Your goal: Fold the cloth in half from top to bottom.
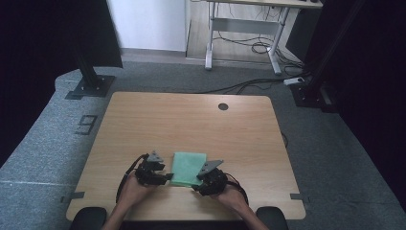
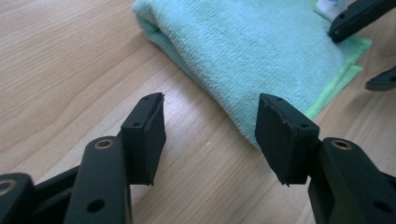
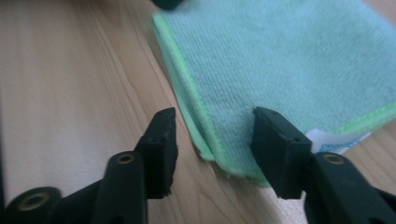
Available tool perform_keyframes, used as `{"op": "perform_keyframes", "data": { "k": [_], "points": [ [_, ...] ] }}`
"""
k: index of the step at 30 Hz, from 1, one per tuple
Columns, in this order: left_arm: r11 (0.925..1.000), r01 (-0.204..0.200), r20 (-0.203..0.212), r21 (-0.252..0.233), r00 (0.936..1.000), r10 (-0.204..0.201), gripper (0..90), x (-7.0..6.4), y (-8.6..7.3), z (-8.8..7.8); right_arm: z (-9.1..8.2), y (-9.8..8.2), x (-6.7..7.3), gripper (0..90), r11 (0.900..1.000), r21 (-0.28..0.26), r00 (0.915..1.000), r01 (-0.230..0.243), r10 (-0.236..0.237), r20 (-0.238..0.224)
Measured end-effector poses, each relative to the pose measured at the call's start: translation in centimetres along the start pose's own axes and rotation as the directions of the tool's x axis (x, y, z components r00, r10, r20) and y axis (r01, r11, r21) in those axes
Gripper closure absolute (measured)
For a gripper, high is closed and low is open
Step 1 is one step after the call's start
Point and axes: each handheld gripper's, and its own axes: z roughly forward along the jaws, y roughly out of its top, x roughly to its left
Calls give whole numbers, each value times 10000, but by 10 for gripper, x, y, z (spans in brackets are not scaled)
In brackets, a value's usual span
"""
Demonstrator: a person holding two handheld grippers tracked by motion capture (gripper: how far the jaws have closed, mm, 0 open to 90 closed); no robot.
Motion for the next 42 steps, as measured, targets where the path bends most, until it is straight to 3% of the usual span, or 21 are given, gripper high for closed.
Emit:
{"op": "perform_keyframes", "data": {
  "k": [2, 5, 8, 11, 14, 19, 27, 31, 37, 42],
  "points": [
    [10000, 41, 7, 29, 10000, -41, 425, 1, 0, 1, -1, -2, 0, 634, 9998, 69, 9995, 189, -191, 260],
    [10000, 51, -17, 86, 10000, -51, 425, 0, 0, 3, -1, -4, 4, 682, 9976, 166, 9956, 666, -675, 651],
    [9999, 77, 9, 118, 10000, -77, 425, 0, -1, 5, 0, -4, 9, 773, 9943, 295, 9880, 1028, -1055, 1128],
    [9999, 109, 39, 6, 9999, -109, 425, 1, 0, 3, -2, -4, 9, 834, 9956, 157, 9895, 926, -938, 1098],
    [9994, 228, 51, -249, 9997, -227, 425, 3, 2, -3, -10, -2, 5, 842, 9984, -260, 9967, 493, -475, 657],
    [9981, 321, -6, -522, 9995, -322, 398, 7, 7, -11, -25, 11, -2, 842, 9973, -684, 9979, 261, -220, 612],
    [9989, 236, 122, -398, 9997, -231, 351, 6, 10, -6, -40, 33, -19, 854, 9951, -905, 9913, 390, -271, 1289],
    [9994, 193, -50, -277, 9998, -195, 350, 6, 12, -4, -43, 41, -30, 856, 9945, -993, 9870, 337, -175, 1598],
    [9986, 321, -438, -431, 9985, -340, 351, 12, 15, -14, -22, 25, -26, 855, 9988, -383, 9927, 303, -256, 1181],
    [9974, 223, -263, -681, 9994, -242, 343, 8, 25, -17, -7, 8, -20, 849, 9997, -228, 9979, -39, 53, 644]
  ]
}}
